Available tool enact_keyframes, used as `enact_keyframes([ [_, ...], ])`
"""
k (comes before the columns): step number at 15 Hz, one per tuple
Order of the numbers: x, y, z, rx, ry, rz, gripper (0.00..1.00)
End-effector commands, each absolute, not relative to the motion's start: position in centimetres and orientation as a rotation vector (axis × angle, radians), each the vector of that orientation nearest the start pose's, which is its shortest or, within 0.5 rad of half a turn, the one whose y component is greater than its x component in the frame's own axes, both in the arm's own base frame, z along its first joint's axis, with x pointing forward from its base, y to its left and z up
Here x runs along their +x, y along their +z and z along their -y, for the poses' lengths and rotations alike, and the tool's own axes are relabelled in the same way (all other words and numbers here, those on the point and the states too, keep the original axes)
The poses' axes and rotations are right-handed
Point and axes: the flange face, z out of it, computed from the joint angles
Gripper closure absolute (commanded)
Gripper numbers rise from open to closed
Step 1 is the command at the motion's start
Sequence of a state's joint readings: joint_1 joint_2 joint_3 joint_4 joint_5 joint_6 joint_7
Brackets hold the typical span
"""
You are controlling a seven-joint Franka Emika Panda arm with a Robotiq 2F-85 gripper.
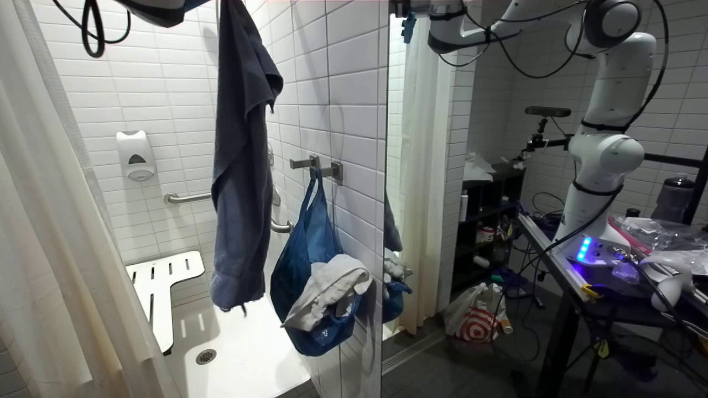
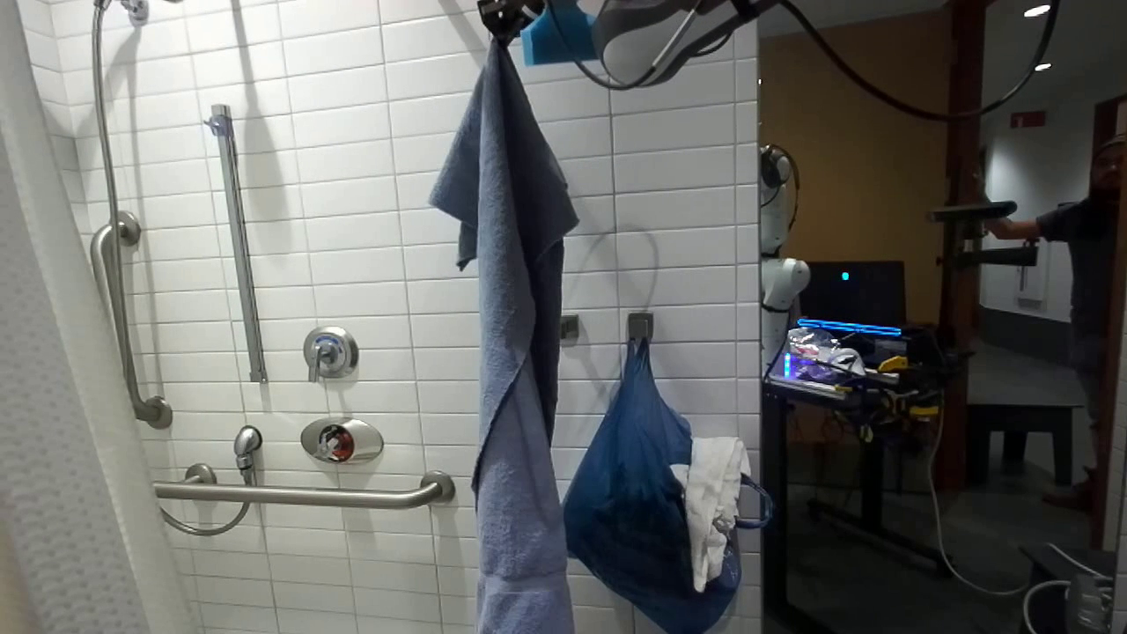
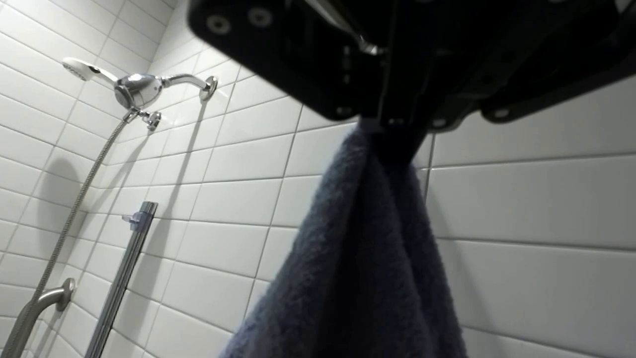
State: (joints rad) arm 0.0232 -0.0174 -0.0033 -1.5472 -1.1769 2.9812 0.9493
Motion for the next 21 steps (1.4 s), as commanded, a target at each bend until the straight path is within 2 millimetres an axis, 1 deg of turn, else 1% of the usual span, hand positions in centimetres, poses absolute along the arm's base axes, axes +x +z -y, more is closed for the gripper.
enact_keyframes([
  [1,58.1,78.8,-7.5,-2.426,-2.360,0.110,1.00],
  [4,59.1,78.3,-7.6,-2.431,-2.286,0.078,1.00],
  [8,60.5,78.3,-7.8,-2.454,-2.228,0.072,1.00],
  [12,61.4,79.0,-7.5,-2.475,-2.208,0.066,1.00],
  [14,61.9,79.5,-7.1,-2.491,-2.204,0.051,1.00],
  [17,62.8,79.8,-5.9,-2.514,-2.197,0.004,1.00],
  [21,63.6,79.9,-3.8,-2.536,-2.187,-0.066,1.00],
])
